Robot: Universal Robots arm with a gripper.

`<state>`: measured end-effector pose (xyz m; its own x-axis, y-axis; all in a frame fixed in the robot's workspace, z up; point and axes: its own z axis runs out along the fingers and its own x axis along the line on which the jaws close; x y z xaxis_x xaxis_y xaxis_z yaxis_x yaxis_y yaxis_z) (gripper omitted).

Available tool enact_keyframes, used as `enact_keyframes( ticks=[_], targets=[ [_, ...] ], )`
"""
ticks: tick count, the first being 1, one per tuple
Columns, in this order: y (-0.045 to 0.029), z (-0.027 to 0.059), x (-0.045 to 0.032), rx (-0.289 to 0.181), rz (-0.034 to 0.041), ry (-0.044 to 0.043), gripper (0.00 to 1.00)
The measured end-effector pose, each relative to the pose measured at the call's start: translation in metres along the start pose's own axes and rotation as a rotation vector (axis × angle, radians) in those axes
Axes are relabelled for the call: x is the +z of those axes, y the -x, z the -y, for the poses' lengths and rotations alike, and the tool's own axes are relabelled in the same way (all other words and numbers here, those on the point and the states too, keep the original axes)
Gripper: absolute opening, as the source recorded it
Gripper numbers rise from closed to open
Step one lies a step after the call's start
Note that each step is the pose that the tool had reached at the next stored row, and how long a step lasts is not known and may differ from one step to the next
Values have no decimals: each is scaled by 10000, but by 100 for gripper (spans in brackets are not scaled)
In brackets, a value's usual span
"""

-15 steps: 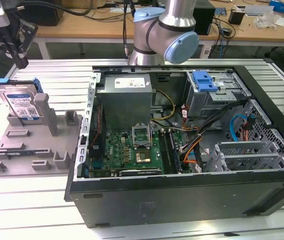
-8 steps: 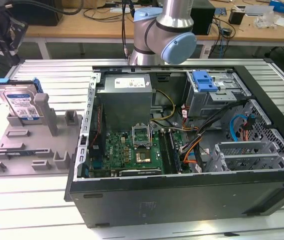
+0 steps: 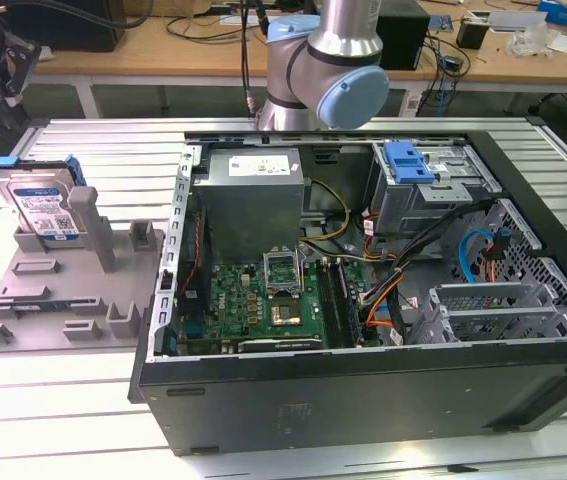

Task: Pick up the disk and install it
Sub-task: 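Reach for the disk, then pick up the disk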

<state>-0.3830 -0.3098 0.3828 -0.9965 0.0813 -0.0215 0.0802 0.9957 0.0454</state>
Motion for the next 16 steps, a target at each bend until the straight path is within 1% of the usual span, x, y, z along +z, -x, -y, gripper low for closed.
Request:
enact_keyframes(
  ticks=[16],
  targets=[
    [-1,0,0,1,-2,12,11]
  ],
)
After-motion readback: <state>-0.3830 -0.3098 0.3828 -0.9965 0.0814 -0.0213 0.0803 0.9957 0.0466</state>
